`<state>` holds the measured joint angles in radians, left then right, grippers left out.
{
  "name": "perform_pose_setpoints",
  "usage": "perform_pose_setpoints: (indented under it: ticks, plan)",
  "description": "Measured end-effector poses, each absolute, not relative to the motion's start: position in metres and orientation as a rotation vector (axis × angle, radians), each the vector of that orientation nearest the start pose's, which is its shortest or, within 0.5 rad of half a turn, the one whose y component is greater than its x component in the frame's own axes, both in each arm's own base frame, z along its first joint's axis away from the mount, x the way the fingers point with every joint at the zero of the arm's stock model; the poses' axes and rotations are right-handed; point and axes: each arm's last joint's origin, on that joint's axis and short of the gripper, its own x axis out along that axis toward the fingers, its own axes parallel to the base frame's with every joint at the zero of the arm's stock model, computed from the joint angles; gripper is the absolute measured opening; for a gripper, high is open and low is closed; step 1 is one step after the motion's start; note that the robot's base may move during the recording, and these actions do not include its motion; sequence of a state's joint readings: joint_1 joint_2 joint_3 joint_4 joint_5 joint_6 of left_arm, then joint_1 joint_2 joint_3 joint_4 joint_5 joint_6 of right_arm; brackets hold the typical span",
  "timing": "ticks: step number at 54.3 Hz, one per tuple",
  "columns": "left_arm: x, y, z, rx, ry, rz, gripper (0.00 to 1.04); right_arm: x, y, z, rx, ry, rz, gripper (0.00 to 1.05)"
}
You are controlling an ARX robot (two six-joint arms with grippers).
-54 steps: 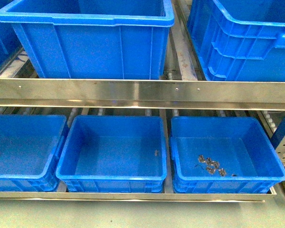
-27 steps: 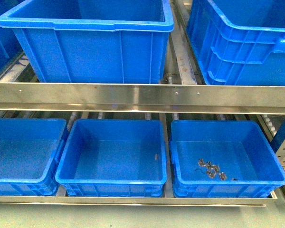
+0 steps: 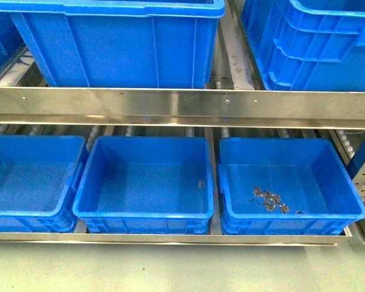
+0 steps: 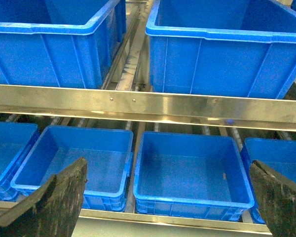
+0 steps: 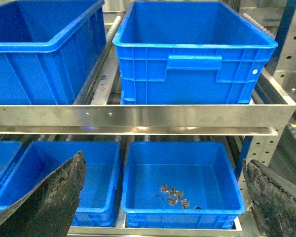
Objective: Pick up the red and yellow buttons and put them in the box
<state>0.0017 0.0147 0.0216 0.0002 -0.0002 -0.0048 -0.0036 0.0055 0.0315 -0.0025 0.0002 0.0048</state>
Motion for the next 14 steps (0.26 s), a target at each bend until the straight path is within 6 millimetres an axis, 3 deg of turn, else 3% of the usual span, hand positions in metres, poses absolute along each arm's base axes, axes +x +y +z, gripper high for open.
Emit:
perform_pose_setpoints:
  ticks: [14]
  plan:
    - [0.0973,0.0002,0.1697,-0.005,-0.007,0.002,0.97,0.0960,-0.0004,0.1736,0.005,-0.023,-0.004,0.97]
